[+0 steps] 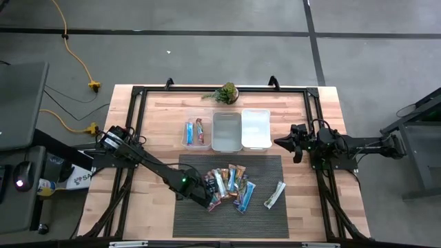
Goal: Pick and place Granola Bars by type
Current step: Put the red granola bar into the transparent bin
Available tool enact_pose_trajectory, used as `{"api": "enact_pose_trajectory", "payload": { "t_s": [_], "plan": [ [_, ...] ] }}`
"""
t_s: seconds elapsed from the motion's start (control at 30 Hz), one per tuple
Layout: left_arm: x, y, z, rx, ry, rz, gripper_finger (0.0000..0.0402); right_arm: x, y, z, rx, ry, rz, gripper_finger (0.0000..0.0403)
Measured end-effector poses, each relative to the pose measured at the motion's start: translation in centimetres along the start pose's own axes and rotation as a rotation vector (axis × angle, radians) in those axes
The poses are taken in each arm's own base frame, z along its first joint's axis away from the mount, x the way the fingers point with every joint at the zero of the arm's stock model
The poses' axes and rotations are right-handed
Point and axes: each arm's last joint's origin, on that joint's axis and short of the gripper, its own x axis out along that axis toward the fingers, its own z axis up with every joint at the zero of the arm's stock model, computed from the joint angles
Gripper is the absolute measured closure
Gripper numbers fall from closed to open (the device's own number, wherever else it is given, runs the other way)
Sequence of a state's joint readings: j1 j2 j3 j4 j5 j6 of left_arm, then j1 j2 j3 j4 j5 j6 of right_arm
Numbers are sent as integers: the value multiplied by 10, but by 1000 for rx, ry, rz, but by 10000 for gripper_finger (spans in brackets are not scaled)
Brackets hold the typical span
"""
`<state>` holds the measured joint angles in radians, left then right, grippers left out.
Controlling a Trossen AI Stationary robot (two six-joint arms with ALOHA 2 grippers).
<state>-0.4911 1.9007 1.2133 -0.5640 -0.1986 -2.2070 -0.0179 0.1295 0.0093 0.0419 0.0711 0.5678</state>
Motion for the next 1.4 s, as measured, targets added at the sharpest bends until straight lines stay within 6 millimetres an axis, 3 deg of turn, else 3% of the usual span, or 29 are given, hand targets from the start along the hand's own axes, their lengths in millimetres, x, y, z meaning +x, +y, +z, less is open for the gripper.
{"api": "enact_pose_trajectory", "payload": {
  "t_s": [0.3,0.67,0.87,1.4],
  "plan": [
    [-14,-7,-1,139,17,-87,341,0,0,0,0,0,0,402],
    [-81,-21,10,449,-30,-325,342,0,0,0,0,0,0,402],
    [-119,-39,7,662,-24,-618,342,0,0,0,0,-1,0,402],
    [-181,-75,-9,955,-171,-1404,342,0,0,0,0,-2,0,402]
  ]
}}
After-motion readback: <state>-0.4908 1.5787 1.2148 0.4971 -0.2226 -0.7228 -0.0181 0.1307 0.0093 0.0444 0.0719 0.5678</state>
